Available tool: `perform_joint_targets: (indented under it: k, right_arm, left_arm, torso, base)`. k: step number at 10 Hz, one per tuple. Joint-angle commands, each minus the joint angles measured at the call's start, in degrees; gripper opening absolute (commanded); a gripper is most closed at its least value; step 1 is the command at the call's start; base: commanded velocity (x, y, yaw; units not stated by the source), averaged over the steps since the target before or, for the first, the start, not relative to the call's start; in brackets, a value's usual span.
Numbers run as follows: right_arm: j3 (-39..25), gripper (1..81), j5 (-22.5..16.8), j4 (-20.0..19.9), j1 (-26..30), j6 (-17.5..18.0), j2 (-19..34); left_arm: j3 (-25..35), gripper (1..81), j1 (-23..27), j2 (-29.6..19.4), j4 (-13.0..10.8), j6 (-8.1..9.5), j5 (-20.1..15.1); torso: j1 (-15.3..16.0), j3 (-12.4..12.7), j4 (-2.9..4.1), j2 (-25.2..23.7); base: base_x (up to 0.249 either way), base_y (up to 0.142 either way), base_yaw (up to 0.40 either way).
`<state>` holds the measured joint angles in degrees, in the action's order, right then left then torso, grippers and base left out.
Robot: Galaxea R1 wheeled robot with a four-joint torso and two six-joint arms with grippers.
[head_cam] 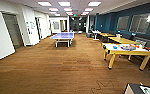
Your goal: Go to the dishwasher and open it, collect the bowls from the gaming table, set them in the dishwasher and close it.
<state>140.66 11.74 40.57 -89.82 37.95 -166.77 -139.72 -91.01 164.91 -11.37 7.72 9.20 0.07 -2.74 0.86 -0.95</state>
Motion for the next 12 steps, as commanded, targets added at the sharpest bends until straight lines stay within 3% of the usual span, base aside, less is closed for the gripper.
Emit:
perform_joint_targets:
  k: [1,12]
  right_arm:
    - [1.28,81.1,-1.72,0.65,2.14,0.10,-0.52]
    - [1.89,81.1,-1.63,0.56,1.96,0.20,-1.31]
  left_arm:
    - [-0.56,81.1,2.11,-0.02,-0.31,-0.07,-2.35]
    - [-1.17,81.1,2.11,0.33,-0.32,-0.16,-2.35]
  torso:
    - [0.00,0.00,0.00,0.00]
    - [0.04,0.00,0.00,0.00]
  base:
    - [0.223,0.000,0.000]
    - [0.209,0.000,0.000]
